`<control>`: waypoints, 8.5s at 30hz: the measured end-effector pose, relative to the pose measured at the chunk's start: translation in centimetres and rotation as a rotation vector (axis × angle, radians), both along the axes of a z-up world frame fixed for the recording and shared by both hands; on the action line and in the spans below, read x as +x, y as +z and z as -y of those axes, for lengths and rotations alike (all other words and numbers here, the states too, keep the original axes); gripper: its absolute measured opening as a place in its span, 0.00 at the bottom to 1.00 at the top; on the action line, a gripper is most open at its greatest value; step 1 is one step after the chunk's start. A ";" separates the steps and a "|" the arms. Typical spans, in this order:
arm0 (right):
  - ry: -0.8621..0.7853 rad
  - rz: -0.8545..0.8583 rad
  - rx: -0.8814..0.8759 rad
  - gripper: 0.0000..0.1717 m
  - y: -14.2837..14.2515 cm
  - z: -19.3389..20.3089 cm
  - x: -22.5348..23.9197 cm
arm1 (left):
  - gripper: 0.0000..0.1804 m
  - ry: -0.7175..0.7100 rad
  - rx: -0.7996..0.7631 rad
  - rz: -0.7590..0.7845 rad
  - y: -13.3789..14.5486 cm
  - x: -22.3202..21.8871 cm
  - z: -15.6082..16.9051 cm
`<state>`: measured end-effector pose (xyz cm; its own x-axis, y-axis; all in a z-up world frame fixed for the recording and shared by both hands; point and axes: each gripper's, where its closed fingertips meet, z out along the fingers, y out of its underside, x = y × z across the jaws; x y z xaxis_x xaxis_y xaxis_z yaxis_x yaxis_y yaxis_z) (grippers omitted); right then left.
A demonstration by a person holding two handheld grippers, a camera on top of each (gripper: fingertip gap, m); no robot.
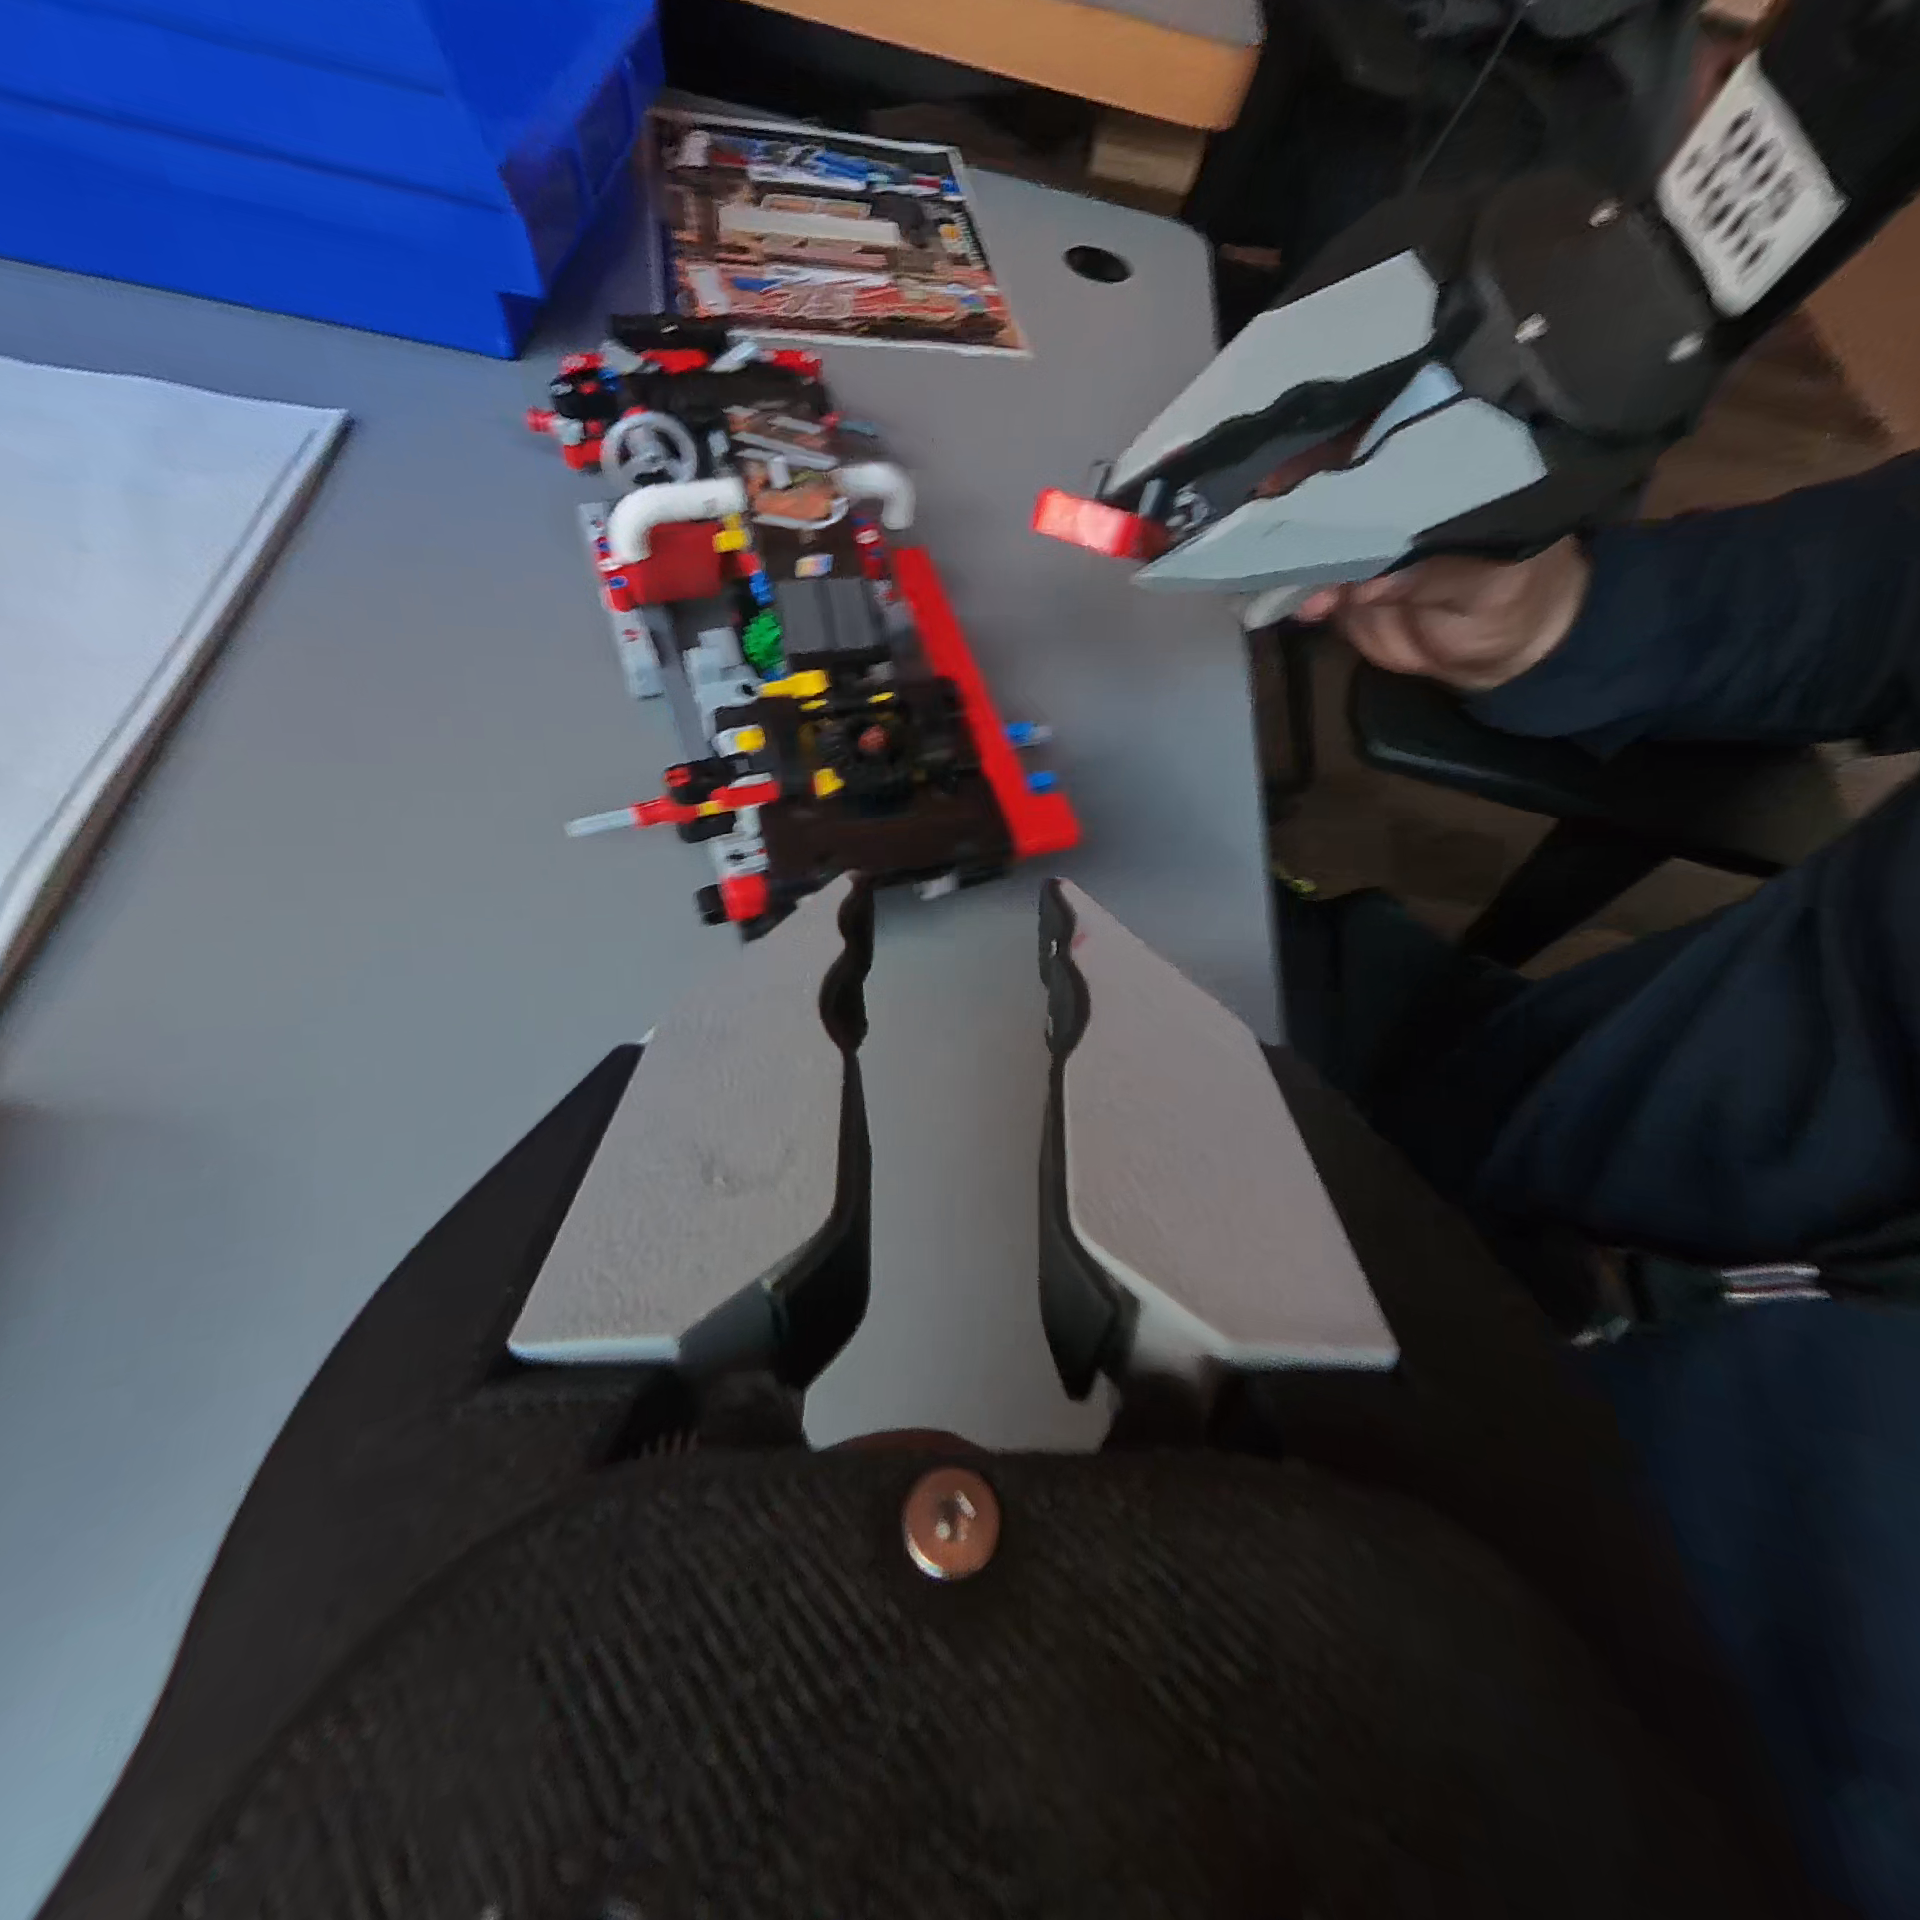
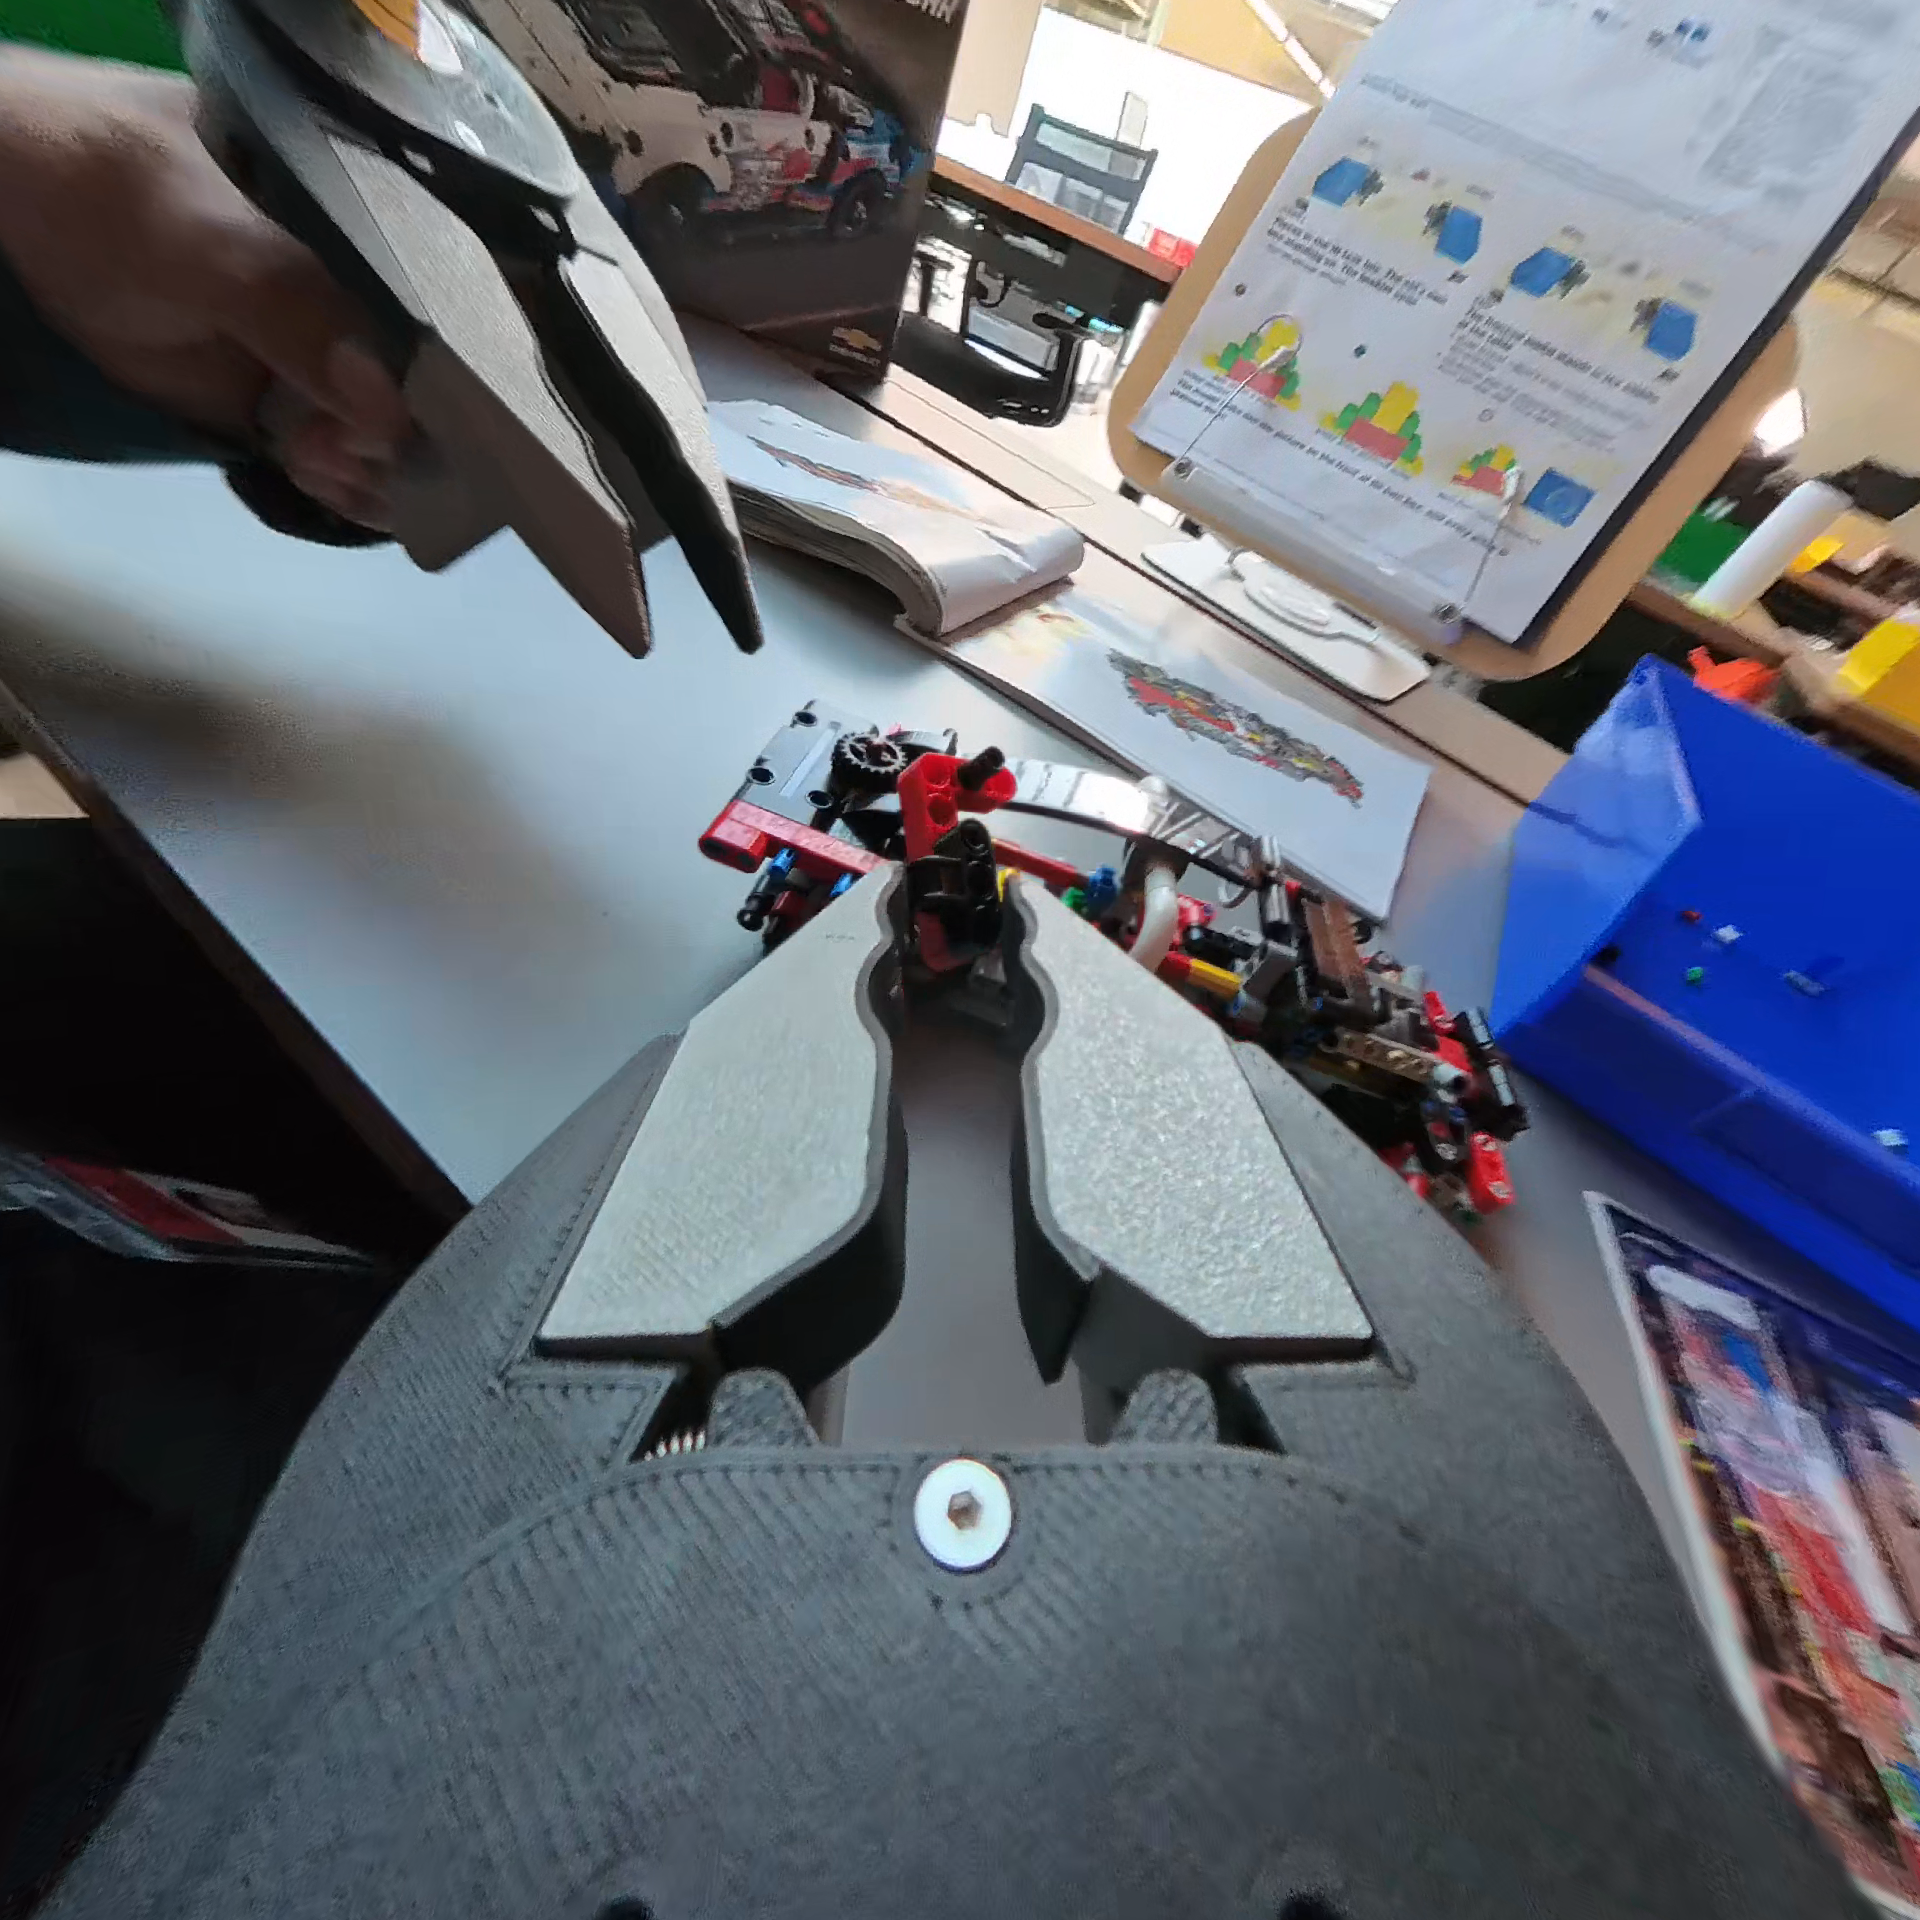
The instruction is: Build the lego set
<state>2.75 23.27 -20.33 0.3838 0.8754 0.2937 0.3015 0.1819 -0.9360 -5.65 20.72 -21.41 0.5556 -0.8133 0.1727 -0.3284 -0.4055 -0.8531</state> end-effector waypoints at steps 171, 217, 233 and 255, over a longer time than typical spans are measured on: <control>0.805 -0.213 -0.473 0.02 2.8 -0.9 0.3 | 0.16 0.034 0.239 0.148 0.8 -2.9 -1.5; 0.634 -0.347 -0.667 0.02 3.2 -1.8 0.0 | 0.10 0.026 0.481 -0.079 0.1 -1.5 0.2; 0.671 -0.366 -0.621 0.02 3.7 -1.2 0.1 | 0.10 0.031 0.447 -0.048 0.2 -1.6 0.1; 0.646 -0.329 -0.651 0.02 3.1 -1.8 -0.6 | 0.10 0.004 0.370 -0.012 -0.1 -1.7 -0.4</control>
<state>2.10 25.10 -17.19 -0.2508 0.8994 -0.3579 0.0303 -0.3622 -0.9316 -7.31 21.12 -21.51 0.5593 -0.8172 -0.1393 -0.3386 -0.0719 -0.9382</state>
